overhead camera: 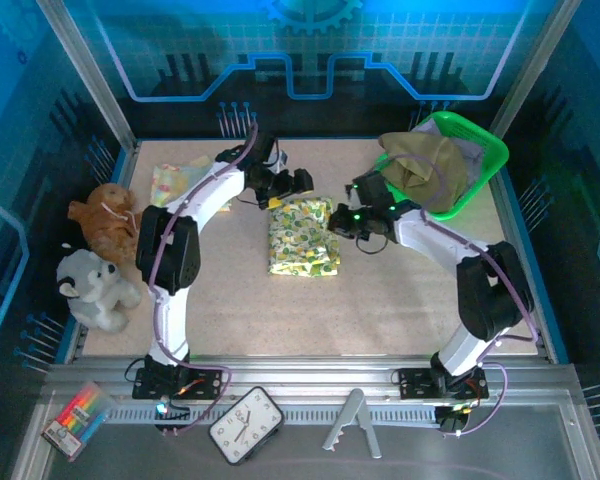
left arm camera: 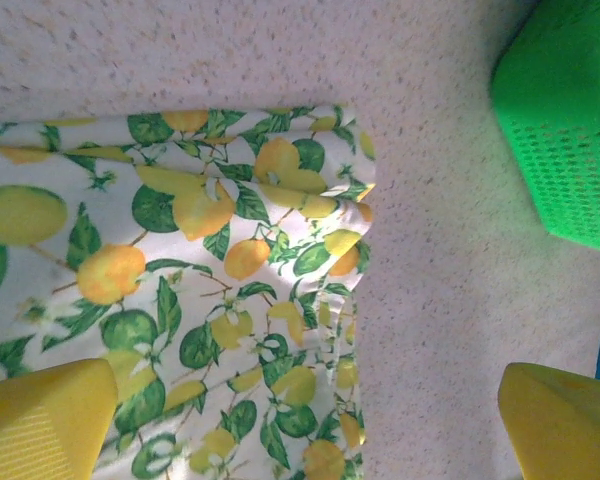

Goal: Fold and stack the skirts

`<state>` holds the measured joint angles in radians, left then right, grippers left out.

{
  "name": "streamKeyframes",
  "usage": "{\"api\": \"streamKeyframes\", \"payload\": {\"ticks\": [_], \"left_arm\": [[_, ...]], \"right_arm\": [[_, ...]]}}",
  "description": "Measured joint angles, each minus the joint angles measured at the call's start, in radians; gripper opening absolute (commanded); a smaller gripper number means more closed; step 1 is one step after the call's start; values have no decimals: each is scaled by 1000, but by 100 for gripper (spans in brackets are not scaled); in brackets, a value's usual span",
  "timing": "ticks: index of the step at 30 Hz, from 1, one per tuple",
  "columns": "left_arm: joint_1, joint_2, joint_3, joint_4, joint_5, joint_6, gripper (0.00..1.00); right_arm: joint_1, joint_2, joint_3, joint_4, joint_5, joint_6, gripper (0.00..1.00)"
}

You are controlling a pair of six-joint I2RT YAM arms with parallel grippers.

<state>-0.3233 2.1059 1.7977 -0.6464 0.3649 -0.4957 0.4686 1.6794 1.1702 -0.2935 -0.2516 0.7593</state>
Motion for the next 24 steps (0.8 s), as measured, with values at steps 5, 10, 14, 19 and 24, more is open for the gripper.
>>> {"api": "streamKeyframes", "payload": {"ticks": [5, 10, 14, 19, 24], "left_arm": [[-6, 140, 92, 5, 87, 5, 99], [-1, 250, 187, 0, 113, -6, 99], [24, 292, 176, 20, 145, -51, 99], [39, 225, 28, 172, 169, -112, 99], [40, 37, -322, 415, 167, -221, 99]], "right_arm": [[64, 130, 65, 26, -81, 0, 5], [74, 226, 68, 17, -101, 17, 3], [65, 303, 44, 19, -96, 36, 1], [28, 305, 22, 49, -120, 44, 1], [-38, 304, 69, -66, -88, -73, 4]]}}
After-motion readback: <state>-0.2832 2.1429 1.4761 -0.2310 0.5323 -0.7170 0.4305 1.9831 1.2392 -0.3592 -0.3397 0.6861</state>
